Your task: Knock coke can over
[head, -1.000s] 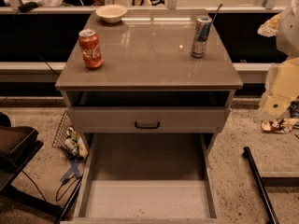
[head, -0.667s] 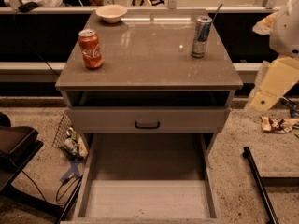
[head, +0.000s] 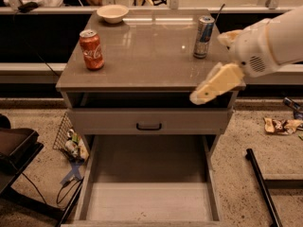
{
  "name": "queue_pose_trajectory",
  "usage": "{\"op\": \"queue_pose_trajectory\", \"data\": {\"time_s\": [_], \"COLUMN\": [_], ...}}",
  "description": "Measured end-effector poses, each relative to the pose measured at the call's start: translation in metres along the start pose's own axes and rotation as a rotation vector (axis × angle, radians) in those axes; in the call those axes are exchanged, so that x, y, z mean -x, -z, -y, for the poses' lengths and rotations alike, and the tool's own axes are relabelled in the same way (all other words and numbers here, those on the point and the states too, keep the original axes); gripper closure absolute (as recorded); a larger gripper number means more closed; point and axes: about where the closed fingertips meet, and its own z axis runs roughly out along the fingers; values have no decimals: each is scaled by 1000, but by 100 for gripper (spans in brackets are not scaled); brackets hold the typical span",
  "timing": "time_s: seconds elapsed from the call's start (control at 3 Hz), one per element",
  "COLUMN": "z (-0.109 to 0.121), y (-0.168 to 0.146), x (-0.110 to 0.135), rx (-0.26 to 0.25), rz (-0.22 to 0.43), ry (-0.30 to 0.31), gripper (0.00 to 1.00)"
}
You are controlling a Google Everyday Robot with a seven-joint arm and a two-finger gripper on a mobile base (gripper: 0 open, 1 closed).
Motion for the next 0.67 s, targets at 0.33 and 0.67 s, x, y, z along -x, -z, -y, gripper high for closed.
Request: {"op": "queue_pose_trajectory", "data": {"time_s": [0.33,0.67], "z": [13,40], "y": [-36,-53], "x": [42,82], "rx": [-9,-99], "rz": [262,429], "ry": [-1,4], "gripper": [0,0]}}
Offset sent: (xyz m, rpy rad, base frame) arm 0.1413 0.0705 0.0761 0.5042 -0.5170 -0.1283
